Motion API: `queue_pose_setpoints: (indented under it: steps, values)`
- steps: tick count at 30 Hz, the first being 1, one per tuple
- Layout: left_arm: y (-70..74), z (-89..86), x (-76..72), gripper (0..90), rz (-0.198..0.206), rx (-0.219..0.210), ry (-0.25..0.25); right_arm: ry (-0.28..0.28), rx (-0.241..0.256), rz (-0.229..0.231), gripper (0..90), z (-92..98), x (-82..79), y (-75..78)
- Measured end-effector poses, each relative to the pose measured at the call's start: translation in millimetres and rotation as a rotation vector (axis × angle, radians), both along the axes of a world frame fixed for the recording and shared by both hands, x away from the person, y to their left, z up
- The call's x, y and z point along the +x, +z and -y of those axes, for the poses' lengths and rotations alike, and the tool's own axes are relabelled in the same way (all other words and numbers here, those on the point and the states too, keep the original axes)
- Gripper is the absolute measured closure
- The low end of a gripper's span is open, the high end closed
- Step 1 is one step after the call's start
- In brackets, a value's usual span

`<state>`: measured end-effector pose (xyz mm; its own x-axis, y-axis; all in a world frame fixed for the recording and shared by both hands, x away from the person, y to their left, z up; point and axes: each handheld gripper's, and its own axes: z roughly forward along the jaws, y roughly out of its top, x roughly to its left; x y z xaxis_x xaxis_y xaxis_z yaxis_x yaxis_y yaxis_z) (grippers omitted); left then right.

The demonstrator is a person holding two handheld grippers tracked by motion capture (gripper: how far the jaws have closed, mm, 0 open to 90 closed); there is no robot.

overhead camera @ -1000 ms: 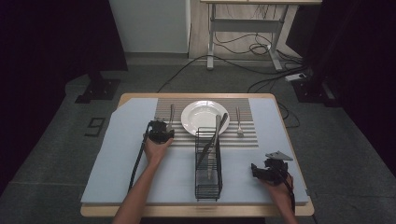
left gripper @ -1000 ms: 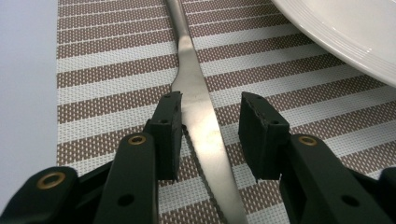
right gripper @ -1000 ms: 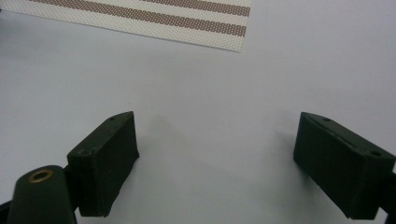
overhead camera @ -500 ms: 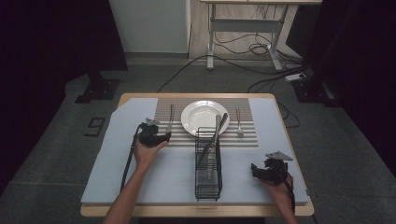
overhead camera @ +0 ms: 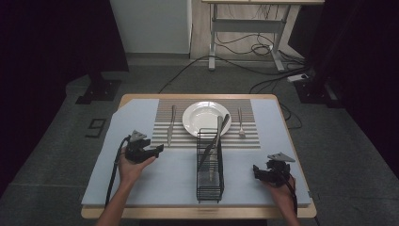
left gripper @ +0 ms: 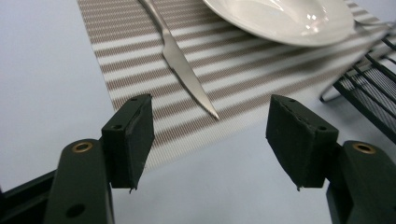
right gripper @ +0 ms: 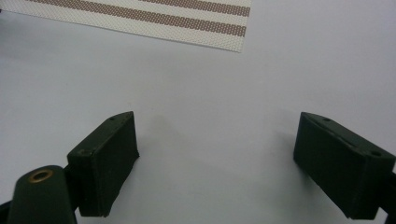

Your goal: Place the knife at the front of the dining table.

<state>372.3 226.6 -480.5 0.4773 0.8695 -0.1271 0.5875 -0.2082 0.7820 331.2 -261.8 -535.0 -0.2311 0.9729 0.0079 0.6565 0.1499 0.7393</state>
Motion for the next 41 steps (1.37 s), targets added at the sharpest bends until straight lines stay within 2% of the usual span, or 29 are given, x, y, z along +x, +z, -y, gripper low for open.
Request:
queue_pose_setpoints:
  steps: [9, 13, 18, 22, 35, 41]
  values:
    - [-16.0, -4.5, -34.0, 32.3, -0.013, 0.021, -0.047, 0.001, -0.002, 0.001, 13.3, 0.1, -0.1, -0.1]
    - [-22.4, -7.3, -44.4, 32.4, -0.015, 0.031, -0.055, 0.002, -0.002, 0.001, 13.2, 0.1, -0.1, -0.1]
    - [-29.2, -8.1, -54.4, 32.6, -0.016, 0.063, -0.06, 0.003, -0.003, 0.0, 13.3, 0.3, -0.2, 0.0]
    - [-33.0, -8.4, -56.4, 32.7, -0.021, 0.078, -0.058, 0.002, -0.001, 0.0, 13.3, 0.3, -0.2, 0.0]
    - [-36.5, -10.2, -55.4, 32.8, -0.03, 0.071, -0.052, 0.003, -0.002, 0.0, 13.3, 0.3, -0.3, 0.0]
    - [-37.8, -10.3, -55.6, 32.7, -0.035, 0.081, -0.054, 0.003, -0.003, 0.001, 13.3, 0.2, -0.4, 0.0]
